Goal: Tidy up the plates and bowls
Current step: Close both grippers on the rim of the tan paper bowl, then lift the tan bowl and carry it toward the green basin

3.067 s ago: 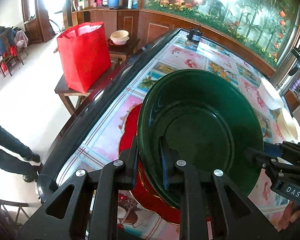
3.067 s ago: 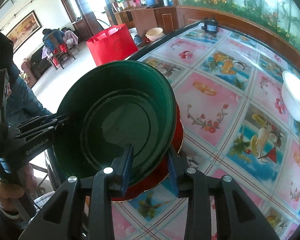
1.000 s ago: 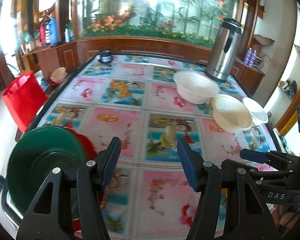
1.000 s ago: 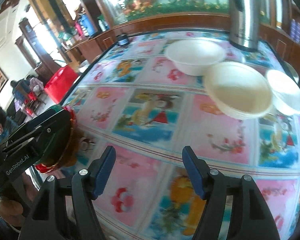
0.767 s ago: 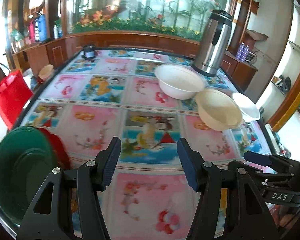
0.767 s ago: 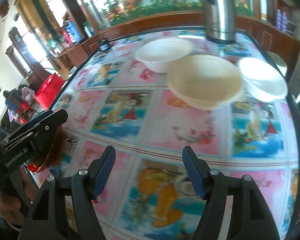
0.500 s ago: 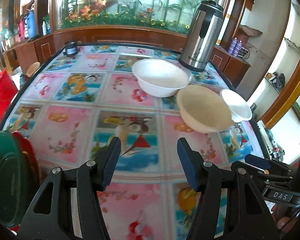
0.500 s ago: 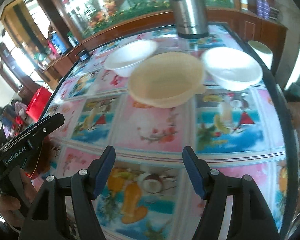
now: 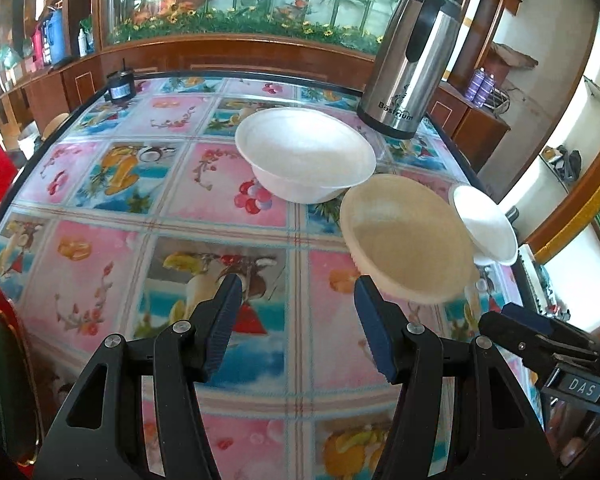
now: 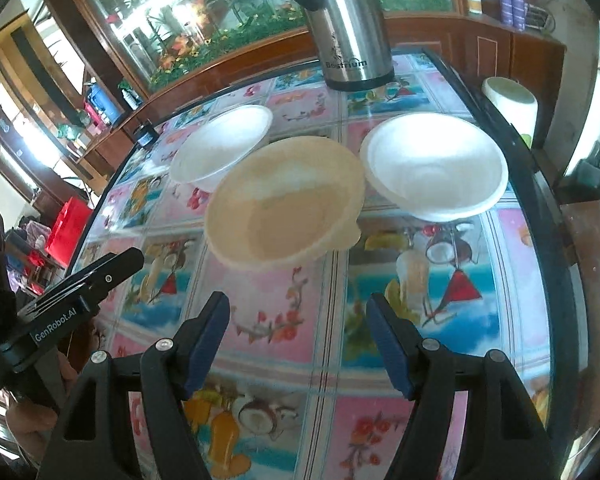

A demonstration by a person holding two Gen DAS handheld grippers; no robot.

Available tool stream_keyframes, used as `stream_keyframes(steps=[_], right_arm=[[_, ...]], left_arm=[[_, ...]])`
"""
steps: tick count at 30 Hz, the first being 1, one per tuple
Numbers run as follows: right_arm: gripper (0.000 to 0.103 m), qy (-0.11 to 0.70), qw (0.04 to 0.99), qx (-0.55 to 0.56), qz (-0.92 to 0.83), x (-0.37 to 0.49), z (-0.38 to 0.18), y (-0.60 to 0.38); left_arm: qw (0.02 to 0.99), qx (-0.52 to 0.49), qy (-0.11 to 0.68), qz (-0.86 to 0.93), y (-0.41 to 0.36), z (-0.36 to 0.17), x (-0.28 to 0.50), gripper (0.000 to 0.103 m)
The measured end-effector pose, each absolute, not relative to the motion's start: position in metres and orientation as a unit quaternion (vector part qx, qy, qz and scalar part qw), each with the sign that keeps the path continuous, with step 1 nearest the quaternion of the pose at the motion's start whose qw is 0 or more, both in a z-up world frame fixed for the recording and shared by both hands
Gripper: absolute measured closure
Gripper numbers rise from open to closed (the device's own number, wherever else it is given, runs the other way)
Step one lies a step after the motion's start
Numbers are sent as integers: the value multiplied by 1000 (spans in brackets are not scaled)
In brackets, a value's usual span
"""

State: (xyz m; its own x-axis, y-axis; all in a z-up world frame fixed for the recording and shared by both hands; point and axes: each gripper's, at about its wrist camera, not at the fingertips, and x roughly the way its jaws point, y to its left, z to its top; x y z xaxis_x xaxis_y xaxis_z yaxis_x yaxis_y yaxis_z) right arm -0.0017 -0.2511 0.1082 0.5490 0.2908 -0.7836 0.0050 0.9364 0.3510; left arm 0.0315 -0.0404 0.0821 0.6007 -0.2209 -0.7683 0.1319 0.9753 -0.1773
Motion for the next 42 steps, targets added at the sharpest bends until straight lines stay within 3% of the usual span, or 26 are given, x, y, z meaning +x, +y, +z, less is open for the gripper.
stream_keyframes(steps=[16,21,22,23,25,42], right_arm=[[34,469,859,193,75,48,86,-269],[63,471,856,196,84,56,79,-270],[68,472,855,196,85,57,78,-270],[76,473,855,195,86,57,77,-270],[80,474,855,191,90,56,76,-269],[81,481,852,155,138,15,91,-226]], left_arm=[[870,-40,480,-102,-83,53,96,44],[866,-34,487,-112,-94,44,106,45],[863,-35,490,-115,-94,41,108,53],[861,-38,494,-117,-94,39,109,74],[852,-37,506,-126,-95,34,110,85],[862,-17,492,-119,-53,49,50,87]])
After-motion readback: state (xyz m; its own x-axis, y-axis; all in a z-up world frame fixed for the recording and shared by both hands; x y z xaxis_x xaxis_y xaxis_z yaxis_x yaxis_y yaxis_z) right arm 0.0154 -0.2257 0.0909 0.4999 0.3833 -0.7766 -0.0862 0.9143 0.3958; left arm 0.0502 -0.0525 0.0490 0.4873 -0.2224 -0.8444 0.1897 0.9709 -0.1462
